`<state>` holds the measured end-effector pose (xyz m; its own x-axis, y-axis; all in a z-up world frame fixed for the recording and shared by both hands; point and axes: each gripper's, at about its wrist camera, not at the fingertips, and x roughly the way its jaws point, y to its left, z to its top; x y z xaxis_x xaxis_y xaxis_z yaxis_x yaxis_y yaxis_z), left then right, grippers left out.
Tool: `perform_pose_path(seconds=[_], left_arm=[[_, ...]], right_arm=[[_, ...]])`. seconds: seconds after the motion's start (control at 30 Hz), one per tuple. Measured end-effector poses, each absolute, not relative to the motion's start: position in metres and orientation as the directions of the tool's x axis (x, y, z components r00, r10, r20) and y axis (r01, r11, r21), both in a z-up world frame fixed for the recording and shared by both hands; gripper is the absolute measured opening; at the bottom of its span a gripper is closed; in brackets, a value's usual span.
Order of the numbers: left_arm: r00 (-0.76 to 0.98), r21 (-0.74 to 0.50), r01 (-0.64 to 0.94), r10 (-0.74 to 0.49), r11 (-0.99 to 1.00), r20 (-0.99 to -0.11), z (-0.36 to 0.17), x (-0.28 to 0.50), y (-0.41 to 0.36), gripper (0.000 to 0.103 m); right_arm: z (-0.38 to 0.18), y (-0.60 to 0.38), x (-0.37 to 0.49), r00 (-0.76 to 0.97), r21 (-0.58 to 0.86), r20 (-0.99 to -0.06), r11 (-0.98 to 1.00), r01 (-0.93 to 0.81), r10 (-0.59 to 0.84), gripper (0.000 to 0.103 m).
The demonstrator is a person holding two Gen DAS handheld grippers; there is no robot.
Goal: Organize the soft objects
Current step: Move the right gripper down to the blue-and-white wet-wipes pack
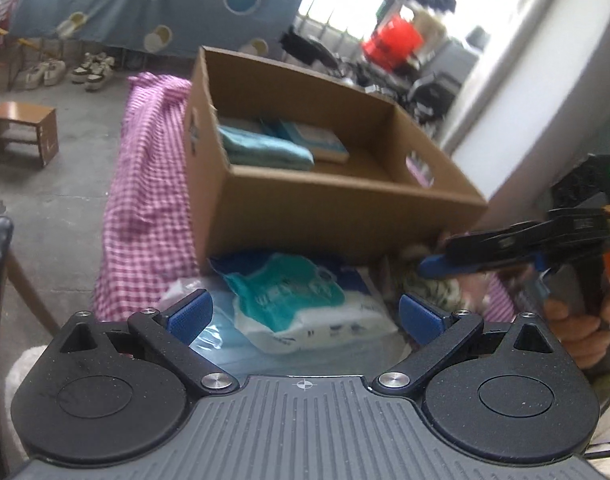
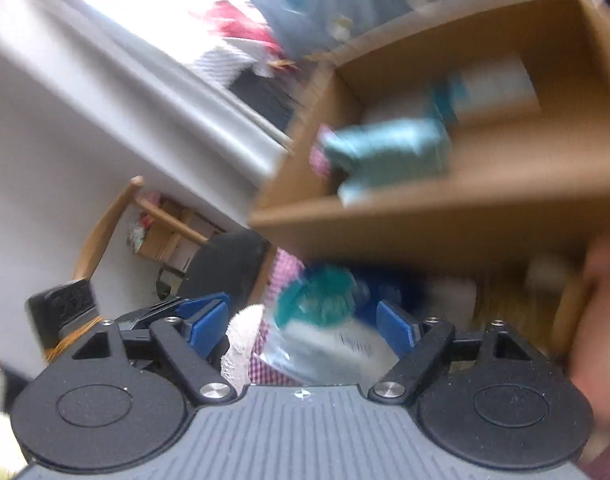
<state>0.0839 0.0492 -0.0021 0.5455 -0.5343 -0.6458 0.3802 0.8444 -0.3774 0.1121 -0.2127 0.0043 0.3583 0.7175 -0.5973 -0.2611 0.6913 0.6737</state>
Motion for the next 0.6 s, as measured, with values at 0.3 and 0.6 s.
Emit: perform_pose_path(seconds=[0.3, 0.6], left_arm=[[0.529, -0.229, 0.422, -0.444, 0.877, -0.724, -0.020, 0.088, 0.020, 0.100], [0.510, -0.238, 0.432, -0.453, 0.870, -0.731, -0.030, 0.100, 0.007, 0.098]], right_arm=[[-0.035, -0.183, 0.124, 0.360, 0.641, -0.676, 0.754, -0.142, 0.643, 0.082], [-0.047, -0.172, 0.133, 0.350, 0.600, -0.715, 0.788, -0.136, 0.605, 0.084]])
